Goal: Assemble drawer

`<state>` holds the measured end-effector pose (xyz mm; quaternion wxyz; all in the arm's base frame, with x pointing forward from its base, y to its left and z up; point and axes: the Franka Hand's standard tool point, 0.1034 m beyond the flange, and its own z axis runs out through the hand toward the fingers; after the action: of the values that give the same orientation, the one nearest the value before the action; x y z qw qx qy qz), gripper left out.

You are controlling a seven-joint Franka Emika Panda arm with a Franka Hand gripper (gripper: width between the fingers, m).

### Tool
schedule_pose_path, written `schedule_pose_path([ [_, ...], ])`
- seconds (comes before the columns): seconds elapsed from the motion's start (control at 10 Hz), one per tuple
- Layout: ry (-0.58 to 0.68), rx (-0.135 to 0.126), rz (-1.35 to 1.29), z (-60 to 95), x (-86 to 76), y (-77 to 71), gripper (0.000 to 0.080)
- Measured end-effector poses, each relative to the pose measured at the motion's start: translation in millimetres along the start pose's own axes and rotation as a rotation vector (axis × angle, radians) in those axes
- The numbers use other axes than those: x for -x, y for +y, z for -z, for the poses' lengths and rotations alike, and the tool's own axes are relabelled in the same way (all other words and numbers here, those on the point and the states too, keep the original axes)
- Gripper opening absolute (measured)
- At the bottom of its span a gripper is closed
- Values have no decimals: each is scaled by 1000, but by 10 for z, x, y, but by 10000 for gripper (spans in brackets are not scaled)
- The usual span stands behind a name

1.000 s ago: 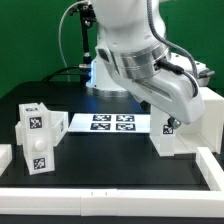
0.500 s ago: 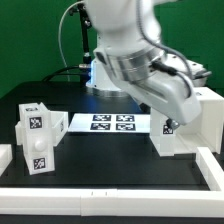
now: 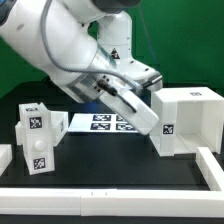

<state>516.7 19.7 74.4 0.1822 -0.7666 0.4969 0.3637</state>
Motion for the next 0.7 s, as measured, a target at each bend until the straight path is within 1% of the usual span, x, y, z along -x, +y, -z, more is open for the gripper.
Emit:
schedule_pose_path([
  [0.1,-67,7,-14,-29,-4,41,649],
  [0.2,-126,-18,-69,-137,17,31,649],
  [0.3,-178,-11,-113,-253,125,33,649],
  [0.4,-255,19,-141,-369,270,15,649],
  [0.5,-315,49,-148,-415,348,10,649],
  [0.6,-380,69,-150,-435,339,31,649],
  [0.7,-394,61,-161,-445,270,45,649],
])
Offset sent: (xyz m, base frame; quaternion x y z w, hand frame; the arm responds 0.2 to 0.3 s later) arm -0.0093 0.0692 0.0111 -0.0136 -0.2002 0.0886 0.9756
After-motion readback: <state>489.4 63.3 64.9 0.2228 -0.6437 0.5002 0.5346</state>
